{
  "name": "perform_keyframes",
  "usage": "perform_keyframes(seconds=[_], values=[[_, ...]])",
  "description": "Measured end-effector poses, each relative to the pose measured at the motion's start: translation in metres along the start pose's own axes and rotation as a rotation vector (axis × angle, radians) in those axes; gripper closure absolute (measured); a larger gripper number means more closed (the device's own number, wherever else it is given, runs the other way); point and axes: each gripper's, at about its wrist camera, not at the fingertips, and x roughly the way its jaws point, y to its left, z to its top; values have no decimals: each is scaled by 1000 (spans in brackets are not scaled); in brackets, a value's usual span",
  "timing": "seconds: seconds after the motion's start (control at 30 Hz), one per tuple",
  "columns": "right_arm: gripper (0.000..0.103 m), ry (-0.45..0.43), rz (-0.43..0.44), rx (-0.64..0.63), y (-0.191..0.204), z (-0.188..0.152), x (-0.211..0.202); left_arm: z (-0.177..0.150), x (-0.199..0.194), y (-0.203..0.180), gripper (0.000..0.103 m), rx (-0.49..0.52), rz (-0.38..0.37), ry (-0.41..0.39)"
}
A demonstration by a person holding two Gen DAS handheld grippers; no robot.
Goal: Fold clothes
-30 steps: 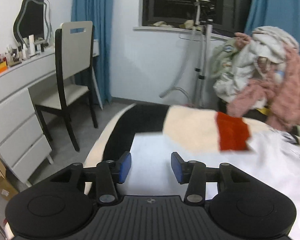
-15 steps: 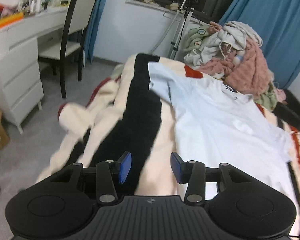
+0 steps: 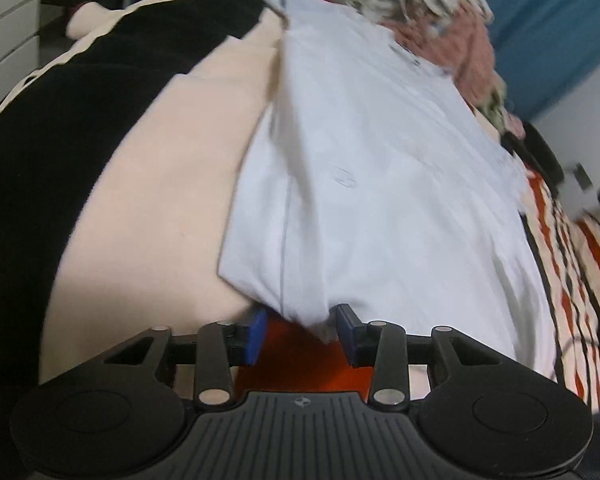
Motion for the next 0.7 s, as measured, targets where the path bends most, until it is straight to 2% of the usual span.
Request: perform_keyframes(seconds=[0.03,0.07,0.2,0.3,0.43,0.53,0.7], values=[[23,12,1,-10,0,-3,2,0,-4,1,91,-3,-6,-21],[23,25,0,-18,1,-6,5,-1,-10,2,96,2,-15,-40],[23,46,0,-37,5,-13,14,8,-50,16,97,9,-82,-51],[23,52,7,-48,10,-16,19,27,-85,35,98,-70,-137,-63],[23,81,15,-59,14,-22,29,64,-103,60,98,-157,-212,30],[23,97,18,-65,16,-25,34,70,-91,76,98,-160,-174,65],[23,80,9,-53,18,-23,34,61,-46,82,98,-101,-58,123]])
